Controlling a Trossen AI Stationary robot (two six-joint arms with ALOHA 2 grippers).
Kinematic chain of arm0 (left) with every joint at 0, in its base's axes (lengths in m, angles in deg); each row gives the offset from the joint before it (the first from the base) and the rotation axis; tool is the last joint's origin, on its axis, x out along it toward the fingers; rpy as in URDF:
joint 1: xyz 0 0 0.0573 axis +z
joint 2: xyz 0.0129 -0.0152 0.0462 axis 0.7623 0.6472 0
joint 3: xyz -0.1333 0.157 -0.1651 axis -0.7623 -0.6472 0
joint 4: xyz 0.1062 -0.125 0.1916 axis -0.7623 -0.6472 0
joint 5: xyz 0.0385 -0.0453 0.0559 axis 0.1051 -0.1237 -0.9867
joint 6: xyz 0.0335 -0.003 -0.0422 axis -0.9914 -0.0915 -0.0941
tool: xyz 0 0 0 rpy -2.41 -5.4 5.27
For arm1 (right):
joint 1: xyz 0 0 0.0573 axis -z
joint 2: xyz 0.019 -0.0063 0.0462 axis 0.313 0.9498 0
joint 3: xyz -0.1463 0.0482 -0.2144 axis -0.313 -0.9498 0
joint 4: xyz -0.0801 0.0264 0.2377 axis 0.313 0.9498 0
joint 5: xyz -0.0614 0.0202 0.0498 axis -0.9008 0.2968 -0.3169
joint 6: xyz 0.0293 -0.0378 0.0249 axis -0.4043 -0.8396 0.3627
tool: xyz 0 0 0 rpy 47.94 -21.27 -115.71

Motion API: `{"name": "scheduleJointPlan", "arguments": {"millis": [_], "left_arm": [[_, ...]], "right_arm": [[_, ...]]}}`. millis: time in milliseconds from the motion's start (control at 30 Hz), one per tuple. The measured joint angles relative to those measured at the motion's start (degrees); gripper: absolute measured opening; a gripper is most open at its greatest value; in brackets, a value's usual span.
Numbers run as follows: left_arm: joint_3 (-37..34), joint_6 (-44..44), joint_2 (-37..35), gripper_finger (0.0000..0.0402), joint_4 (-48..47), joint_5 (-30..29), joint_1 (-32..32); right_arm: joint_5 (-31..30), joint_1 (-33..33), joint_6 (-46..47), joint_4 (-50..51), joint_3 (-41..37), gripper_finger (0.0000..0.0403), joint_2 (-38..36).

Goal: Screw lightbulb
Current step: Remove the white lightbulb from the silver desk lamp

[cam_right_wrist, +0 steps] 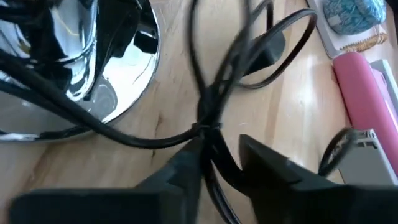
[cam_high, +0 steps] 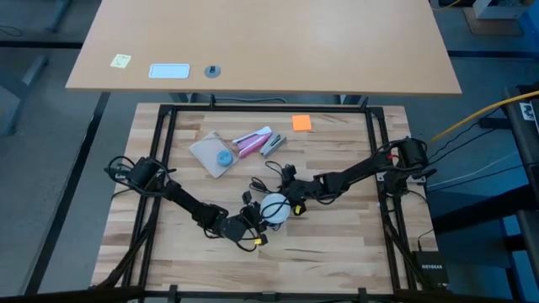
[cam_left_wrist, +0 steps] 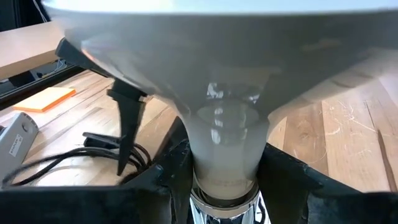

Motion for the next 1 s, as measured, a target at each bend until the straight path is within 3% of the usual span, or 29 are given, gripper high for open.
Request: {"name": "scheduleJointPlan", "arguments": {"millis": [133, 200, 467, 733, 867, 1000], "left_arm": [[0.0, 0.0, 0.0, 0.0141, 0.0, -0.6, 0.0], [0.0, 0.2, 0.0, 0.0141, 0.0, -1.1, 0.0], [-0.1, 0.2, 0.1, 0.0141, -0.8, -9.3, -0.1], [-0.1, -0.2, 0.2, 0.0141, -0.9, -13.6, 2.0], [-0.1, -0.1, 0.2, 0.0141, -0.7, -13.9, 3.9], [-0.1, 1.4, 0.2, 0.0141, -0.5, -13.8, 5.7]], "right_arm": [[-0.9, 0.0, 0.7, 3.5, 0.0, 0.0040, -0.4], [-0.9, 0.0, 3.3, 6.9, 0.1, 0.0021, -0.7], [5.2, -0.5, 15.2, 15.5, 0.3, 0.0060, -1.7], [9.0, -6.1, 25.5, 16.8, -0.1, 0.0018, -4.5], [11.2, -9.7, 33.6, 12.8, -0.2, 0.0029, -4.6], [9.2, -13.5, 40.2, 4.3, -0.2, 0.0051, -4.6]]}}
